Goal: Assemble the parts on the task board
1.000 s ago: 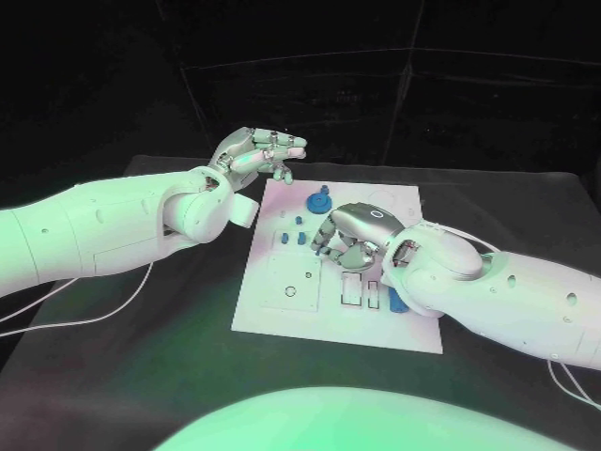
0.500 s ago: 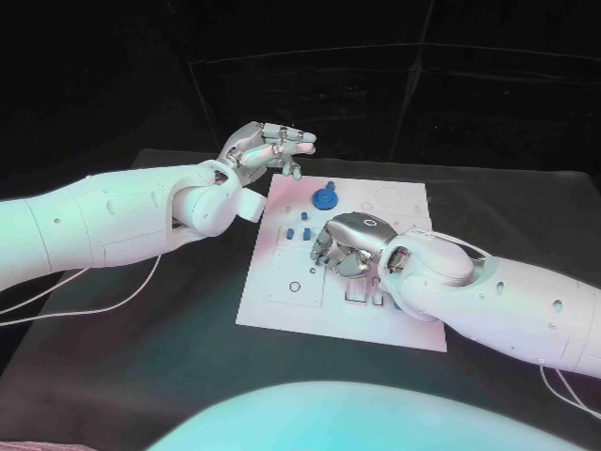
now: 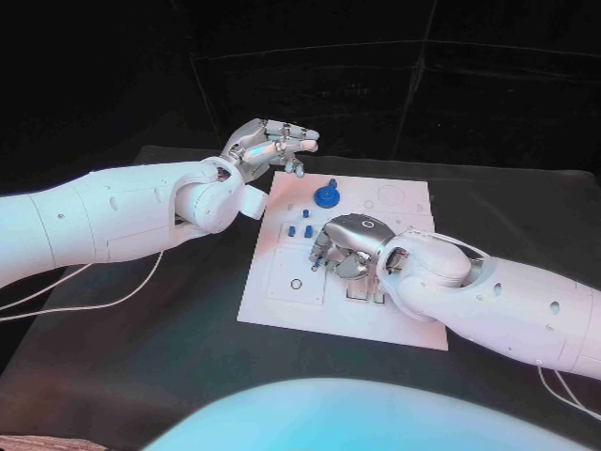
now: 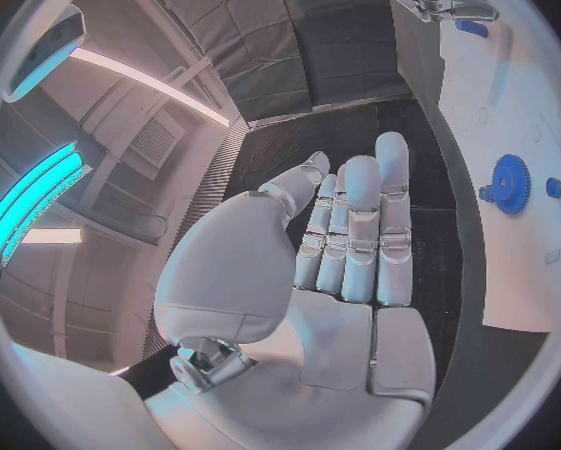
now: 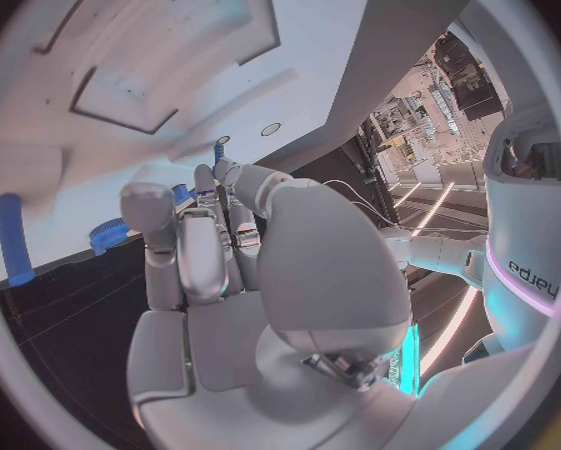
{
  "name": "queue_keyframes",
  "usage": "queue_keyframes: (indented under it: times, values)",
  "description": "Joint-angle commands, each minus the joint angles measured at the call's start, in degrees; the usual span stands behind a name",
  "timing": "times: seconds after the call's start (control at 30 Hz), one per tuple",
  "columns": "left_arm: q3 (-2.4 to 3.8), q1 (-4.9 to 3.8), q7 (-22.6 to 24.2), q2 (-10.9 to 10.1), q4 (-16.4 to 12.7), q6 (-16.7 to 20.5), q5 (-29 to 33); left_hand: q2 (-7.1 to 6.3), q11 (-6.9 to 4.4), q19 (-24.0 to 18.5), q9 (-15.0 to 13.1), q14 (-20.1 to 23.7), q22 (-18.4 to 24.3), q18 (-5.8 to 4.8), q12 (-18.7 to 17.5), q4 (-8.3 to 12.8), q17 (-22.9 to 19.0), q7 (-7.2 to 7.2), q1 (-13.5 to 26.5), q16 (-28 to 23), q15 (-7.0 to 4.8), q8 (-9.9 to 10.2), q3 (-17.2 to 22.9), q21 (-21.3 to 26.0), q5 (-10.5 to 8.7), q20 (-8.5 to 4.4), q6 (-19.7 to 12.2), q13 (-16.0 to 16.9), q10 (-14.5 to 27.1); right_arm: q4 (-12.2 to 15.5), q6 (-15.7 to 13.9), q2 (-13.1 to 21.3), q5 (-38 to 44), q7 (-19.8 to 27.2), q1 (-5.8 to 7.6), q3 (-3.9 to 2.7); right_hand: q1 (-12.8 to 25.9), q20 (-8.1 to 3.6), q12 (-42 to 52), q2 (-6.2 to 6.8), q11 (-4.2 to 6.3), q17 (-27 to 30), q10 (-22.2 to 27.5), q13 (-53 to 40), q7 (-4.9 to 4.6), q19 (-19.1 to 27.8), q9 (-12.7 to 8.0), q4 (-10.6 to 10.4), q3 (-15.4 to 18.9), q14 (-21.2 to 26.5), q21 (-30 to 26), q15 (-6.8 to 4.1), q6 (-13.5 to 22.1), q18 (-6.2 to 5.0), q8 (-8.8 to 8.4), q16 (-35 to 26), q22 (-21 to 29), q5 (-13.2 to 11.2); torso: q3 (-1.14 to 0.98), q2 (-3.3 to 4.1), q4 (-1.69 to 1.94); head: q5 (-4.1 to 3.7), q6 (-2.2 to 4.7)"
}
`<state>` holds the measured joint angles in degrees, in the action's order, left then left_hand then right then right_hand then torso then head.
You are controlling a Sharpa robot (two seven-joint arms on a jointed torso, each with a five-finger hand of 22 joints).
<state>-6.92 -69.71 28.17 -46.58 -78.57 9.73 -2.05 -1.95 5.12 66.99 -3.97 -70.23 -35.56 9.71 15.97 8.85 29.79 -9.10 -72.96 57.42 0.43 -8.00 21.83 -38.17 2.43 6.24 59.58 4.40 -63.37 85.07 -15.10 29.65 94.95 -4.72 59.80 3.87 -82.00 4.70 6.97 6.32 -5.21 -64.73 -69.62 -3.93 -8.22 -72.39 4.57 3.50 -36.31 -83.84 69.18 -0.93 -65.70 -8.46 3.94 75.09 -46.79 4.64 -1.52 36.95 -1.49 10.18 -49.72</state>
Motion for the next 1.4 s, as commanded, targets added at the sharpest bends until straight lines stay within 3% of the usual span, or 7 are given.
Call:
queue_keyframes:
  times: [0.03, 0.97, 1.1, 1.17, 1.4]
  values:
    - [0.06, -0.11, 0.14, 0.09, 0.01, -0.74, 0.24, 0.12, 0.21, -0.23, 0.07, 0.37, 0.06, 0.76, 0.34, 0.0, -0.05, -0.41, -0.22, -0.25, 0.1, -0.16, -0.47, 0.16, 0.35, 0.04, 0.01, -0.08, 0.23, 0.01, 0.44, -0.22, 0.64, -0.09, 0.03, 0.01, 0.39, 0.22, 0.0, -0.34, 0.94, -0.03, -0.78, -0.08, -0.28, -0.31, -0.06, 0.33, -0.13, -2.16, 0.31, 0.15, 0.09, 0.74, -0.23, 0.24, -0.01, -0.21, 0.0, -0.02, 0.01, 0.09, -0.07]
    - [0.06, -0.12, -0.25, 0.12, 0.29, -1.15, 0.24, 0.12, 0.21, -0.23, 0.07, 0.37, 0.06, 0.76, 0.34, 0.0, -0.05, -0.41, -0.22, -0.25, 0.1, -0.16, -0.47, 0.16, 0.35, 0.04, 0.01, -0.08, 0.23, -0.26, 3.71, -0.84, 1.84, -1.14, -0.01, 0.17, 0.95, 0.36, -0.19, -0.1, 0.78, 0.13, -0.37, -0.08, -0.42, -0.14, -0.17, 0.76, 0.09, -2.11, 0.32, 0.29, 0.53, 0.71, -0.29, 0.25, 0.1, -0.17, 0.0, -0.02, -0.03, 0.31, -0.28]
    - [0.06, -0.12, -0.33, 0.09, 0.32, -1.22, 0.24, 0.13, 0.24, -0.23, 0.08, 0.42, 0.15, 0.75, 0.4, -0.03, -0.17, -0.45, -0.17, -0.29, 0.14, -0.16, -0.57, 0.29, 0.35, 0.07, -0.03, -0.11, 0.29, -0.48, 3.91, -1.02, 1.86, -1.07, -0.01, 0.31, 2.11, 0.73, -1.29, 0.51, 0.14, 0.18, 1.88, 0.23, -1.22, 0.12, -0.79, 0.88, 0.65, -2.06, 0.26, 0.92, 3.47, 0.72, -0.57, 0.33, 0.27, 0.39, 0.03, -0.04, -0.07, 0.47, -0.28]
    - [0.06, -0.12, -0.39, 0.06, 0.34, -1.25, 0.24, 0.13, 0.24, -0.23, 0.08, 0.42, 0.15, 0.75, 0.4, -0.03, -0.17, -0.45, -0.17, -0.29, 0.14, -0.16, -0.57, 0.29, 0.35, 0.07, -0.03, -0.11, 0.29, -0.44, 4.0, -0.96, 1.76, -1.01, 0.0, 0.7, 3.56, 1.39, -2.28, 1.46, -0.81, 0.66, 4.21, 0.35, -2.0, 0.65, -1.0, 0.66, 1.7, -1.87, -0.2, 1.61, 6.59, 0.63, -0.55, 0.13, 1.07, 1.05, 0.04, -0.04, -0.06, 0.34, -0.28]
    - [0.06, -0.13, -0.55, 0.01, 0.45, -1.29, 0.24, 0.13, 0.24, -0.23, 0.08, 0.42, 0.15, 0.75, 0.4, -0.03, -0.17, -0.45, -0.17, -0.29, 0.14, -0.16, -0.57, 0.29, 0.35, 0.07, -0.03, -0.11, 0.29, -0.4, 4.38, -1.0, 1.43, -0.74, 0.01, 1.29, 4.07, 1.67, -2.18, 1.59, -0.9, 0.81, 4.46, 0.25, -1.99, 0.8, -0.85, 0.61, 2.32, -1.8, -0.32, 1.73, 7.04, 0.54, -0.36, 0.12, 1.27, 1.13, 0.02, -0.03, 0.02, 0.37, -0.28]
